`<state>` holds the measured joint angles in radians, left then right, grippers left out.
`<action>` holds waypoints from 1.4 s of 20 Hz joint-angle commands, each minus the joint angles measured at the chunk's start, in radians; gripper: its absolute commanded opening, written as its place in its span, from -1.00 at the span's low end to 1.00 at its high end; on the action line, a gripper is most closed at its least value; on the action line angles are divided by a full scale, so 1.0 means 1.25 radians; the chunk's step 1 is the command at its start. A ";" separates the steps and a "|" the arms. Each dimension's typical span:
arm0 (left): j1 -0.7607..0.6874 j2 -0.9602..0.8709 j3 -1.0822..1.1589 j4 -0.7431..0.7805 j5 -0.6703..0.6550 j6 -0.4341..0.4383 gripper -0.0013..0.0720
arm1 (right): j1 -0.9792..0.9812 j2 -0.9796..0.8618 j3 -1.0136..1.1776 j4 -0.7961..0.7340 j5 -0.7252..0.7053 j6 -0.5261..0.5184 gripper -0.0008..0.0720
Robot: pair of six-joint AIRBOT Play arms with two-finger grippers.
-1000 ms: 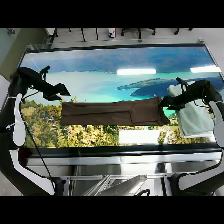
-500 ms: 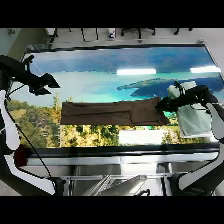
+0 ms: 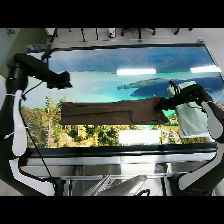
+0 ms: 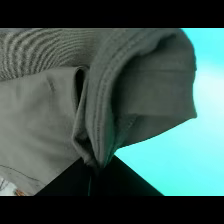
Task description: Fold the shirts.
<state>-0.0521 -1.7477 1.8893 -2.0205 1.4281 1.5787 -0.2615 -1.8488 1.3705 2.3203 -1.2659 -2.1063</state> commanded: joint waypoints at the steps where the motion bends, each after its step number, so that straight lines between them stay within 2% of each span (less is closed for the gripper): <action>1: -0.144 -0.052 -0.002 0.003 -0.079 0.002 -0.93 | 0.003 0.082 0.006 0.018 -0.023 0.011 -0.92; 5: -0.322 -0.186 -0.001 0.000 -0.195 0.002 -0.93 | 0.003 0.213 0.046 0.026 -0.111 0.031 -0.92; 7: -0.397 -0.247 0.000 -0.054 -0.258 0.002 -0.93 | 0.004 0.264 0.082 0.048 -0.140 0.050 -0.92; 9: -0.447 -0.297 0.000 -0.126 -0.303 0.002 -0.93 | 0.010 0.300 0.129 0.060 -0.176 0.071 -0.92; 13: -0.488 -0.362 0.000 -0.151 -0.335 -0.022 -0.94 | 0.051 0.320 0.208 0.074 -0.251 0.115 -0.92; 16: -0.479 -0.362 0.060 -0.166 -0.308 -0.023 -0.93 | 0.085 0.318 0.213 0.073 -0.259 0.136 -0.92; 20: -0.447 -0.324 0.181 -0.167 -0.173 -0.034 -0.93 | 0.113 0.318 0.213 0.071 -0.262 0.143 -0.92; 22: -0.404 -0.243 0.153 -0.166 -0.116 -0.025 -0.93 | 0.113 0.318 0.213 0.071 -0.262 0.161 -0.92; 25: -0.274 -0.065 0.081 -0.164 -0.004 0.005 -0.93 | 0.128 0.320 0.214 0.084 -0.251 0.215 -0.92; 28: -0.118 0.103 0.045 -0.158 0.059 0.004 -0.93 | 0.234 0.322 0.213 0.083 -0.137 0.260 -0.92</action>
<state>-0.3557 -1.7981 1.9884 -2.2230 1.3903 1.5719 -0.0589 -1.4483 1.6363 2.4191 -1.5440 -1.8458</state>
